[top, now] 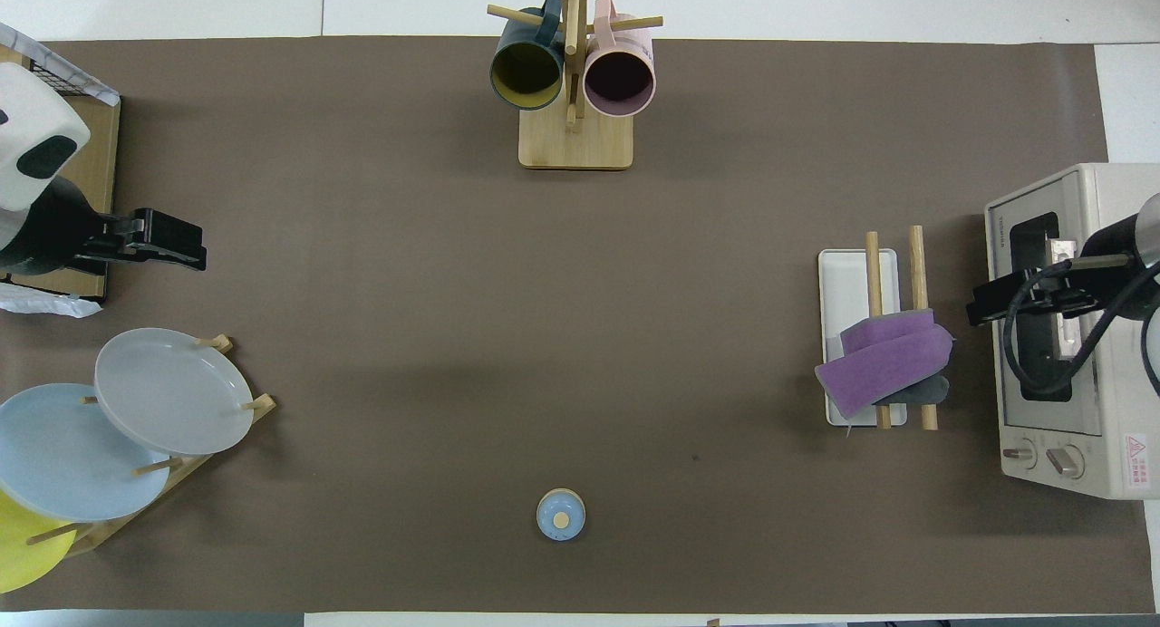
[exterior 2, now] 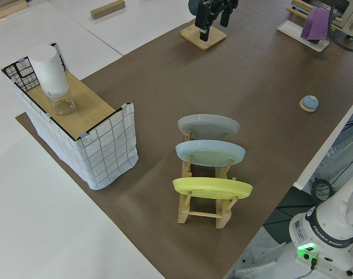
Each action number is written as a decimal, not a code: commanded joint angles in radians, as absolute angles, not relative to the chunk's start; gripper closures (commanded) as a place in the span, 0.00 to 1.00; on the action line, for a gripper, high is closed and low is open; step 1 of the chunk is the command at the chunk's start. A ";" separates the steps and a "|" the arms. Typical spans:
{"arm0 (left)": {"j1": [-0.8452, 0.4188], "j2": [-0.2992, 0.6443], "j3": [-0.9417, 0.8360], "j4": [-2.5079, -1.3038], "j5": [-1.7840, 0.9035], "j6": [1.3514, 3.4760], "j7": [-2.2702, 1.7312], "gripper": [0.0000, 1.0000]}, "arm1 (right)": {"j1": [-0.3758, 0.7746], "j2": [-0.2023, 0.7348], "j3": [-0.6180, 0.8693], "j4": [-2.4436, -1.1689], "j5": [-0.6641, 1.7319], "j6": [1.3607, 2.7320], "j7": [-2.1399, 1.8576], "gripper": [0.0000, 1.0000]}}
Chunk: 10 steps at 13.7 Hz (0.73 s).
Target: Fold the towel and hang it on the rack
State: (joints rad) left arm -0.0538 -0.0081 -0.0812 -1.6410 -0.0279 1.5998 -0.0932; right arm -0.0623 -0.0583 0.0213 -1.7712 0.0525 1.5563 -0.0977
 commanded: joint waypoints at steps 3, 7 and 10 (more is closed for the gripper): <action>-0.060 -0.017 -0.066 -1.646 -0.041 1.608 -0.087 0.00 | -0.028 0.015 0.028 -1.619 0.012 1.456 -0.083 0.00; -0.060 -0.017 -0.067 -1.646 -0.041 1.608 -0.086 0.00 | -0.022 -0.003 0.028 -1.620 0.014 1.470 -0.025 0.00; -0.060 -0.021 -0.067 -1.646 -0.040 1.608 -0.086 0.00 | 0.006 0.015 0.015 -1.589 -0.018 1.462 -0.023 0.00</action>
State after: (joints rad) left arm -0.0538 -0.0081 -0.0775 -1.6411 -0.0293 1.6000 -0.0933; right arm -0.0064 -0.0107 0.0225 -1.6277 0.0040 1.4883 -0.0429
